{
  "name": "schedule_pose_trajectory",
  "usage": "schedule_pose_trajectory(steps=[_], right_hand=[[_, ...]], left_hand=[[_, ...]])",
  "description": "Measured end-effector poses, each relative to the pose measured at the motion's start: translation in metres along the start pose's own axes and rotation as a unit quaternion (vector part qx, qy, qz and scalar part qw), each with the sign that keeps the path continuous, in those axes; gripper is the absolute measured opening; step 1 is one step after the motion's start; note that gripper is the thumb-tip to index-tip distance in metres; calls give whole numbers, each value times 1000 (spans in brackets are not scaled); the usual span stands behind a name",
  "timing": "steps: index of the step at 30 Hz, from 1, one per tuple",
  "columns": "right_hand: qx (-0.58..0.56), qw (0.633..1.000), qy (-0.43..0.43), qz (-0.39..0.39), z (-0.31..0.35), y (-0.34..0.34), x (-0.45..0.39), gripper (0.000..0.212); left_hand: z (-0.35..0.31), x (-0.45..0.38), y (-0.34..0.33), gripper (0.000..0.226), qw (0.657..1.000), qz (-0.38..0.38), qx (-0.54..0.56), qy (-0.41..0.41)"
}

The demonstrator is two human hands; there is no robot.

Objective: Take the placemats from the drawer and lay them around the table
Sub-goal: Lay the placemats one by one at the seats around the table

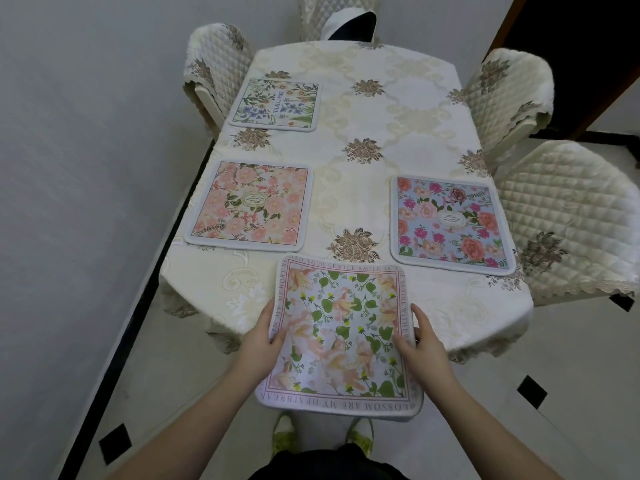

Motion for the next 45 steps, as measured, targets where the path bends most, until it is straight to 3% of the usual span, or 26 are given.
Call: schedule_pose_trajectory(steps=[4,8,13,24,45], right_hand=[[6,1000,20,-9,18,2,2,68],[-38,999,20,-21,39,11,7,65],[-108,993,14,-47,59,26,14,61],[-257,962,15,-94,112,57,49,60],[-376,898,14,-226,111,168,149,56]], left_hand=[[0,-4,10,61,1000,-17,1,-8],[-7,-12,33,66,997,-39,57,39],[-46,-19,72,56,997,-61,56,-1],[-123,-33,113,51,976,22,216,-23],[-272,-21,59,43,961,157,177,-144]])
Point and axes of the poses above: each hand's wrist, its own x-axis away from the middle knuckle, its own y-axis out of the back of the hand, z = x × y, the point moved 7 cm from there along -x, towards the middle knuckle, and after that the axes turned 5 degrees about -z, right-handed, at the moved point
